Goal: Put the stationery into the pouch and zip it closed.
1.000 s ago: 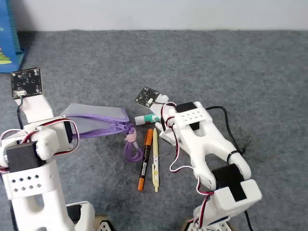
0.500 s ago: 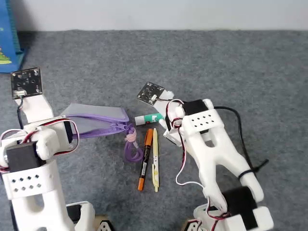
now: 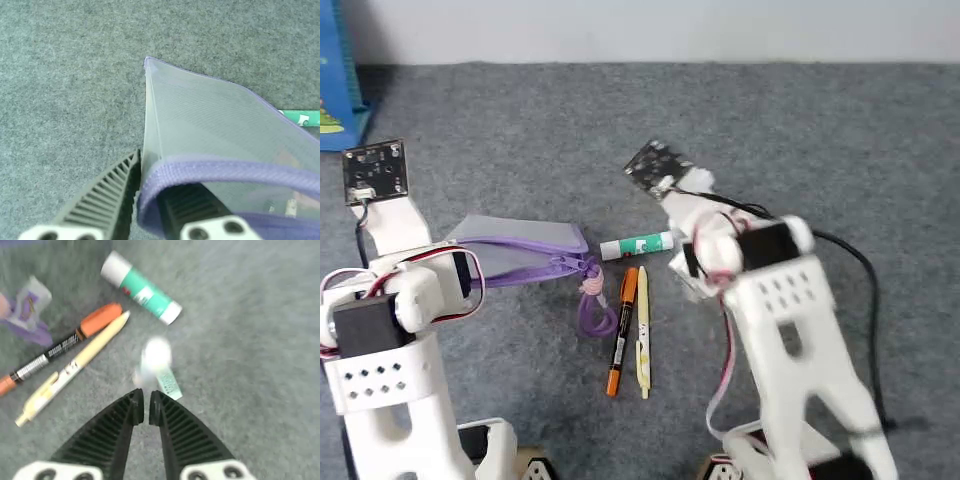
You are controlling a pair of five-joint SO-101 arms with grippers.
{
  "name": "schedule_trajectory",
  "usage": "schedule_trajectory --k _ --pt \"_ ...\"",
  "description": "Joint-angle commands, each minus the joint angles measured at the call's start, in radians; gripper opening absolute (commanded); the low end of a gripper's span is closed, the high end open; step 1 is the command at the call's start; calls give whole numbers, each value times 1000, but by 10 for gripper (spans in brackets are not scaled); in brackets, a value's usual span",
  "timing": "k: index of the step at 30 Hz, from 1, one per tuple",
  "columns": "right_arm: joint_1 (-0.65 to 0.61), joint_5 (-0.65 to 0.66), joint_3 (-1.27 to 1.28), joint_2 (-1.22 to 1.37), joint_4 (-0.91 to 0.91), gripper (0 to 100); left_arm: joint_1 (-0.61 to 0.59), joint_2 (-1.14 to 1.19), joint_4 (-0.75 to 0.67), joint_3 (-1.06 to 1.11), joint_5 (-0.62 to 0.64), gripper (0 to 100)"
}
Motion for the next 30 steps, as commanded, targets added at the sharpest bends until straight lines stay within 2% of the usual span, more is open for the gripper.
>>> schedule_trajectory --k 1,10,14,16,19,22,24,28,30 --pt "-18 -114 -61 -176 13 11 -2 -5 -18 -5 3 12" --pt "-119 -133 -52 -394 -44 9 -2 -5 -18 -7 3 12" --pt "-101 -135 80 -395 -113 10 -15 -5 -17 -7 3 12" --pt "-87 -187 175 -380 -168 15 -57 -5 -20 -7 3 12" --pt "-51 -265 276 -332 -265 15 -112 -5 -20 -7 3 12" --pt "-5 -269 313 -239 -331 17 -132 -5 -18 -5 -21 12" --pt "22 -238 310 -150 -331 48 -132 0 -17 -5 -26 12" --pt "42 -158 310 51 -334 173 -132 2 -17 -4 -29 12" --pt "36 -114 308 143 -343 189 -132 2 -17 -4 -29 12"
